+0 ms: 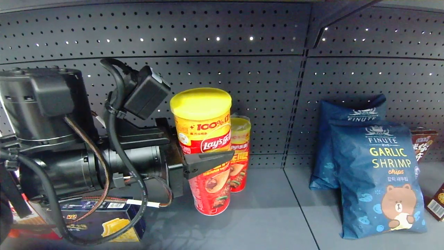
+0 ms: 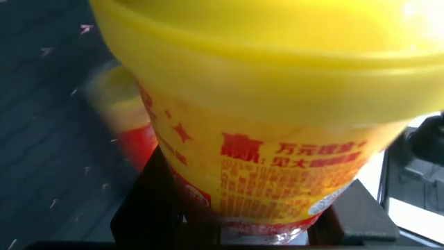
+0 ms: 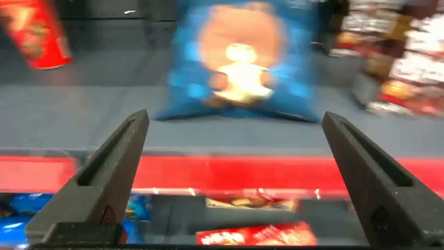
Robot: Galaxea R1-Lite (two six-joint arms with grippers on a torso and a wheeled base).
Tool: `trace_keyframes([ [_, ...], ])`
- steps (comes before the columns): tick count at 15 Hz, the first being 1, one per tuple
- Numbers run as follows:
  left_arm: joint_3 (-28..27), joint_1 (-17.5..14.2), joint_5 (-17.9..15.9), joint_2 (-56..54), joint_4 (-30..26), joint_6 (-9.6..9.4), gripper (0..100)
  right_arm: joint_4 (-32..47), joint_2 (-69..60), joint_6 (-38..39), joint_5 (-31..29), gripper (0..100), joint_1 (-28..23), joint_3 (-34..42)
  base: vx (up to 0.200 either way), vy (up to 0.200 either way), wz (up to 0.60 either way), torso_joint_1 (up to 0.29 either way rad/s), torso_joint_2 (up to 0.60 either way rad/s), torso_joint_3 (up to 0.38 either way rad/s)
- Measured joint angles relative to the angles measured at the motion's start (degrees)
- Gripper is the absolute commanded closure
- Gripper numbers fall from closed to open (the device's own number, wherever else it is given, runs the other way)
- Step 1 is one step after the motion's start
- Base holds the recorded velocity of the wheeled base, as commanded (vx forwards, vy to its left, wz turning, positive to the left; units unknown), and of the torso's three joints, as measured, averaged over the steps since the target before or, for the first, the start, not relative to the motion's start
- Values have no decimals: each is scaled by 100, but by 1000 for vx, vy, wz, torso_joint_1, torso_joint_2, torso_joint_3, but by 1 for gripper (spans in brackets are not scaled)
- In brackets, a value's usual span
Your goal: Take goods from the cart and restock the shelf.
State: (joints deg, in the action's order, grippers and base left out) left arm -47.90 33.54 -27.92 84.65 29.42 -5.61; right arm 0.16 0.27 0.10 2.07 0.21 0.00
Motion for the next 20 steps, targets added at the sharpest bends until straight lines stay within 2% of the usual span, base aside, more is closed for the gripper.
trace_keyframes([
  [5, 60, -74, 46, -6, -9, -2, 100, 2, 0, 0, 2, 0, -5, 0, 0, 0, 0, 0, 0, 0],
  [8, 146, -82, 316, -59, -57, -2, 100, 2, 0, 0, 2, 0, -5, 0, 0, 0, 0, 0, 0, 0],
  [13, 611, -85, 422, -458, -87, 24, 100, 5, 39, -121, 13, 0, -2, -21, 0, 0, 0, 0, 0, 0],
  [17, 634, -129, 463, -541, -20, 26, 100, -256, 905, -41, 149, 0, 133, -914, 0, 0, 0, 0, 0, 0],
  [20, 663, -188, 479, -572, -84, 26, 100, -396, 1998, -425, 417, 0, 670, -1548, 0, 0, 0, 0, 0, 0],
])
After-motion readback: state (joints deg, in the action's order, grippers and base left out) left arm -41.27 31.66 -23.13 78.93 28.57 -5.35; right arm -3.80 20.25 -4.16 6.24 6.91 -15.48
